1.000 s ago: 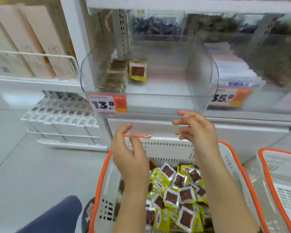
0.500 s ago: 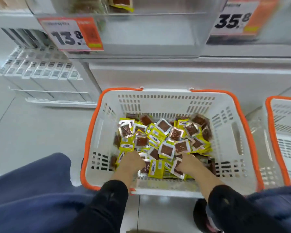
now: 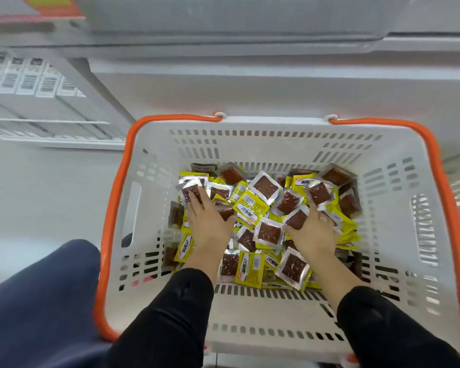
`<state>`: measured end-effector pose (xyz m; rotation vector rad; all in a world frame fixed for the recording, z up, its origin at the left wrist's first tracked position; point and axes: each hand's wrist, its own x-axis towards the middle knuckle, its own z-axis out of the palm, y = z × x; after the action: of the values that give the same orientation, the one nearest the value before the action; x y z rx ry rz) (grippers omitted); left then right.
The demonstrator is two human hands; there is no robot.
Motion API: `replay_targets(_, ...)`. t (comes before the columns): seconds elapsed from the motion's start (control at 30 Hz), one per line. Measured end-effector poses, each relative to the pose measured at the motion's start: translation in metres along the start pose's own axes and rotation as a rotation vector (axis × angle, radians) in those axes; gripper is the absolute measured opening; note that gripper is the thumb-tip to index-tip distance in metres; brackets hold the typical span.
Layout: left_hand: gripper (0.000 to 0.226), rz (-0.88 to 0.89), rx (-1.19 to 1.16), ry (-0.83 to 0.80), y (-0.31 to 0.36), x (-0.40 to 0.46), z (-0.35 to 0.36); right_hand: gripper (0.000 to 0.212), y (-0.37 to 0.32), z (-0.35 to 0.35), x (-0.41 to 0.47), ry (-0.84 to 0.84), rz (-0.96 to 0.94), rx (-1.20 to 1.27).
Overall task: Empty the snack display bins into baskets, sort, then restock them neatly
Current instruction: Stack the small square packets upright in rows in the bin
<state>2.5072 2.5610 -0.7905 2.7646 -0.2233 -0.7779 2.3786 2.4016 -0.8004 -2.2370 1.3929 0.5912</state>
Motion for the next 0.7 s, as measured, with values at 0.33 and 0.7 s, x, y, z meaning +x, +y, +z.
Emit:
replay_targets(0.33,0.072,-0.125,-0.315,-0.064,0.003,0.006,0.02,0.075,-0.025,0.015,-0.006,-0.155,0.02,0.173)
replay_targets(0.7,0.055,-0.511,-0.935,0.026,0.01,-0.02,0.01,0.024,-0.038,0.001,-0.034,-0.085,0.168,0.798)
